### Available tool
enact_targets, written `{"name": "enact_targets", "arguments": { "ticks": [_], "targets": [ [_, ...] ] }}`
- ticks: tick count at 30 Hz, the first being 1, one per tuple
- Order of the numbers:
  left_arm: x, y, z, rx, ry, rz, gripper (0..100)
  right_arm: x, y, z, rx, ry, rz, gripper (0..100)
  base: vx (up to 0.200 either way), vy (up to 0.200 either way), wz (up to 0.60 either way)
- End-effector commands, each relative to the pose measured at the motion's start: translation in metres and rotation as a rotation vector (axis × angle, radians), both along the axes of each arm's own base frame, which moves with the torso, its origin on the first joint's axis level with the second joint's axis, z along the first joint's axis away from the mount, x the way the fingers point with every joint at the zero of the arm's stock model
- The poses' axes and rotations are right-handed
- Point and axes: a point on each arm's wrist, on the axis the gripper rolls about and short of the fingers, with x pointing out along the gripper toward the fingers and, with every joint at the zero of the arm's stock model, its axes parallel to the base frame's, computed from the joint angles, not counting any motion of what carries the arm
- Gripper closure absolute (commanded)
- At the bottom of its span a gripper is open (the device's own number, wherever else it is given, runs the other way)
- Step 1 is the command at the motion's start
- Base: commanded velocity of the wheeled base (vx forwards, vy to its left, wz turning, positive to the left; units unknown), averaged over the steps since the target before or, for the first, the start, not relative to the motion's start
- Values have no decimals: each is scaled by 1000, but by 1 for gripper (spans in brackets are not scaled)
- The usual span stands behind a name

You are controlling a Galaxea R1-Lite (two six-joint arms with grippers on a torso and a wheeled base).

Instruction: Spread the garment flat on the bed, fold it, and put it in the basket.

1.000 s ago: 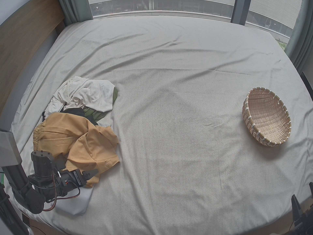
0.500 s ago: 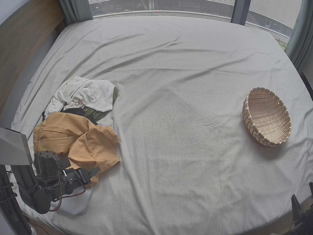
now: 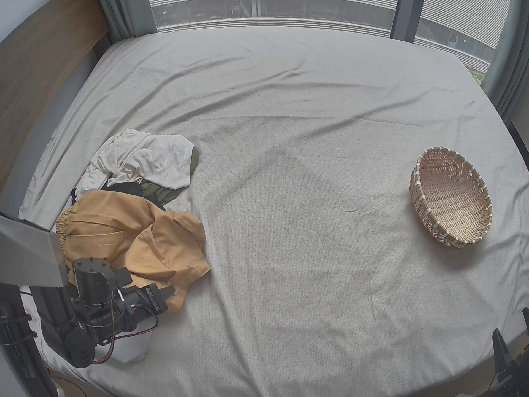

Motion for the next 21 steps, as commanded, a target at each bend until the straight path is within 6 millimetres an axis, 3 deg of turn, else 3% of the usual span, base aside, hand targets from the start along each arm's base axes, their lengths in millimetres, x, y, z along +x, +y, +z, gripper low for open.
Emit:
{"name": "enact_targets", "arguments": {
  "ticks": [1,12,21],
  "targets": [
    [-3,-16,1,-30,8,-7,100,0,0,-5,0,3,1,0,0,0,0],
    [-5,-59,11,-85,-74,-117,100,0,0,-5,0,3,1,0,0,0,0],
    [-4,-72,13,-92,-102,-142,100,0,0,-5,0,3,0,0,0,0,0]
  ]
}}
